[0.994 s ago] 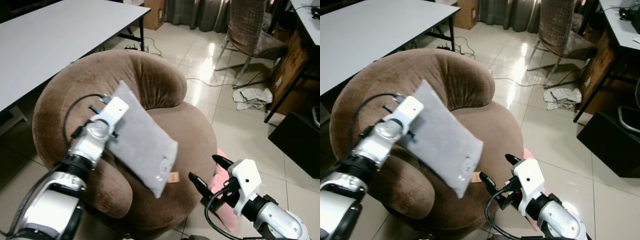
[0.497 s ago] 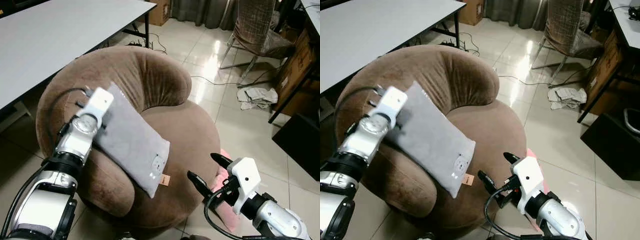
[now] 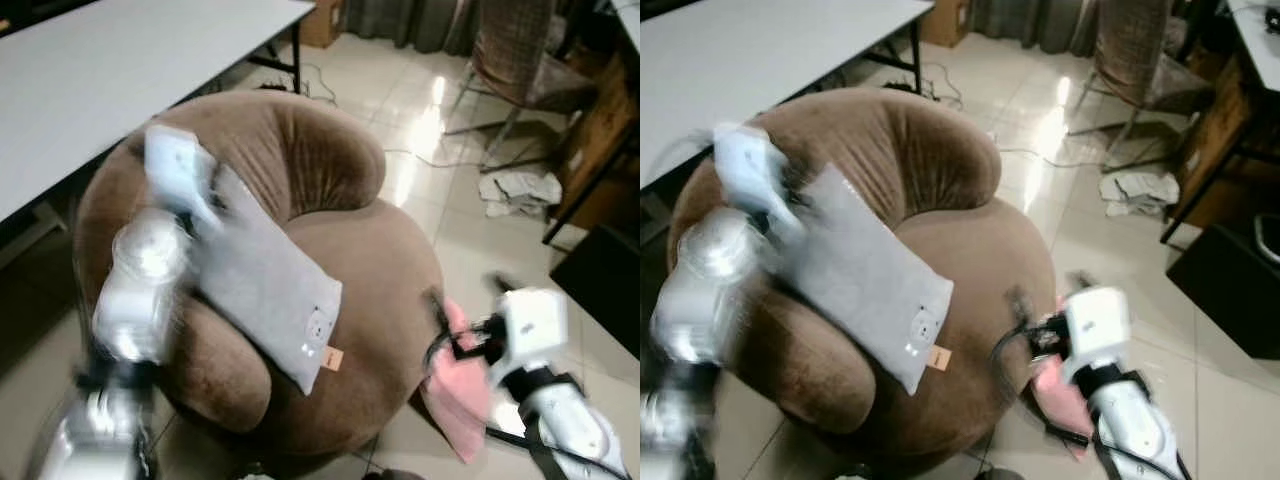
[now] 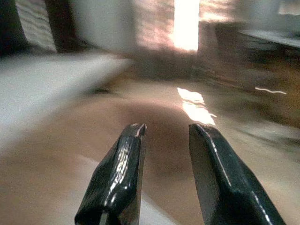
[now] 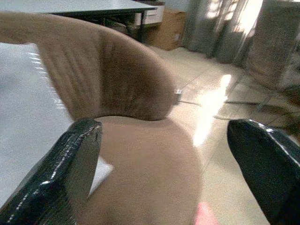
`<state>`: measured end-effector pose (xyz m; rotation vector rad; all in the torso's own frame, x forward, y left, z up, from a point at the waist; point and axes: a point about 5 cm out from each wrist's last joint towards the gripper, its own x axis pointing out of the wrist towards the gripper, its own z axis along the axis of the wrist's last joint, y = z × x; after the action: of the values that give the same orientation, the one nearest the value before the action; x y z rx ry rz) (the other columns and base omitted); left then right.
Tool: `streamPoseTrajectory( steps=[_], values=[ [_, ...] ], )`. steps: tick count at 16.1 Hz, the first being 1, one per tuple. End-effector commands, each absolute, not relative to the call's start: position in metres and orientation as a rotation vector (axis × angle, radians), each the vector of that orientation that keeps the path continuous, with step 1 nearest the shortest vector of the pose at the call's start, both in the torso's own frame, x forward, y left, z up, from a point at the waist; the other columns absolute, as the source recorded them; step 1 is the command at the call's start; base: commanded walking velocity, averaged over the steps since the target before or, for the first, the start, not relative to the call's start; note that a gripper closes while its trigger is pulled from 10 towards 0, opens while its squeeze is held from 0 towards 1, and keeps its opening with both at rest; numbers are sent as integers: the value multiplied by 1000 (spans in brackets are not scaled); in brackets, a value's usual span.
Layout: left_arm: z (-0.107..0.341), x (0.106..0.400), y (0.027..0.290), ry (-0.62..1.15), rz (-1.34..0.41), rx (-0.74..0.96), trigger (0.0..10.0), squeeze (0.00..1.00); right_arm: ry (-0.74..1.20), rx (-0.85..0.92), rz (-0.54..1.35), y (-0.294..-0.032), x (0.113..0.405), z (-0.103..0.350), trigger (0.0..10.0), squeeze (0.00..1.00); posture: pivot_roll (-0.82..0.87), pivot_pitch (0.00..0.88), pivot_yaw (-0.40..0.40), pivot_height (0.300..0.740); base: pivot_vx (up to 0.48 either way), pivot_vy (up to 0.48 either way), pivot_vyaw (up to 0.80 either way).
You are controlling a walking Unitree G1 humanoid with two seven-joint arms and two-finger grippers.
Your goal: Move the pillow to the sofa from floor
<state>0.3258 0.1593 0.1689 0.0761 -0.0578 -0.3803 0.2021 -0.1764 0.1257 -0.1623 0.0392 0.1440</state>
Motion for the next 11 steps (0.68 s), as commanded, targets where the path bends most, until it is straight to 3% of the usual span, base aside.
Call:
streamPoseTrajectory(
  steps=[1,2,11],
  values=[
    [164,313,141,-63,-492,140,10000,0,28,-173,53,-183,204,126,10000,0,-71,56,10,740,0,0,0],
    [156,311,137,-39,-481,140,10000,0,17,-172,32,-182,204,128,10000,0,-70,57,3,740,0,0,0],
    [120,291,142,132,-544,265,10000,0,94,-125,-101,-176,197,106,10000,0,-61,57,16,740,0,-480,0]
  ],
)
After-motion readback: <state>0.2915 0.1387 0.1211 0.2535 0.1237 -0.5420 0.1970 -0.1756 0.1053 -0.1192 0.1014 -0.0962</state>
